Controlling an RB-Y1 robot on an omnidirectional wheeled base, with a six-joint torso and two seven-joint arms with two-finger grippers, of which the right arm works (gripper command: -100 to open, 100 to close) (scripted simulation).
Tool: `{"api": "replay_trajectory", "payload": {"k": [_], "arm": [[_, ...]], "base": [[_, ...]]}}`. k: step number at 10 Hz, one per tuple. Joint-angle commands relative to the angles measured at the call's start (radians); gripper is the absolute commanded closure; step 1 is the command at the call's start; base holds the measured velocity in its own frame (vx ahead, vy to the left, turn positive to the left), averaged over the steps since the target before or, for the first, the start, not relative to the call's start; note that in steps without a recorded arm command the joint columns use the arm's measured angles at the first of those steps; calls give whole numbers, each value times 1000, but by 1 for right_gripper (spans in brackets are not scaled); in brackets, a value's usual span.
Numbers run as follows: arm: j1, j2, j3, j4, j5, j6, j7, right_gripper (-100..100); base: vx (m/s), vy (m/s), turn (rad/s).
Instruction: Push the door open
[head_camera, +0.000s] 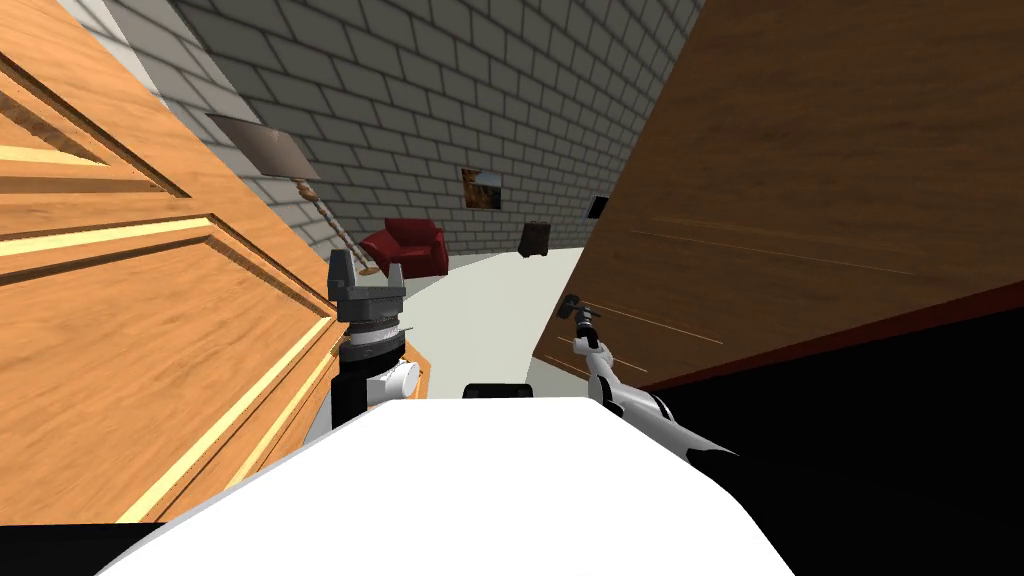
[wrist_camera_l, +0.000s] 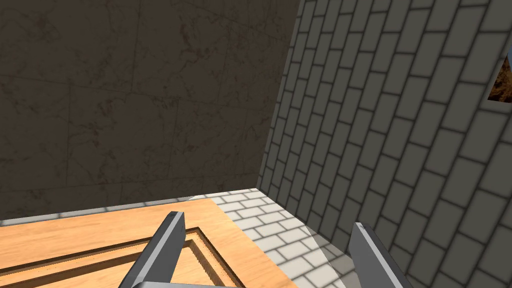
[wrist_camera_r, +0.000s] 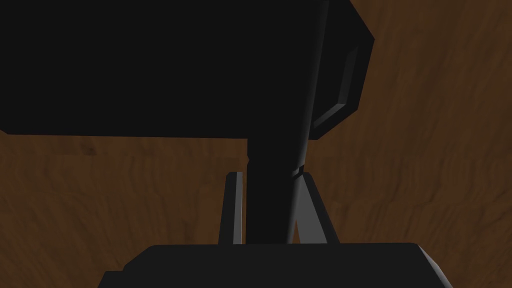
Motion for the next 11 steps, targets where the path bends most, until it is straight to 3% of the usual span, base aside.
{"api": "replay_trajectory", "payload": {"k": [1, 4, 5, 9, 11], "arm": [[-1, -15, -27, 7, -9, -1, 13, 100], [4, -22, -51, 10, -17, -1, 24, 100], [8, -29, -74, 12, -25, -1, 35, 100], [12, -34, -91, 14, -31, -1, 42, 100], [17, -42, -118, 17, -41, -1, 55, 100]], "base": [[206, 79, -83], [182, 38, -67], [181, 26, -72], [128, 43, -45], [158, 57, -66]]}}
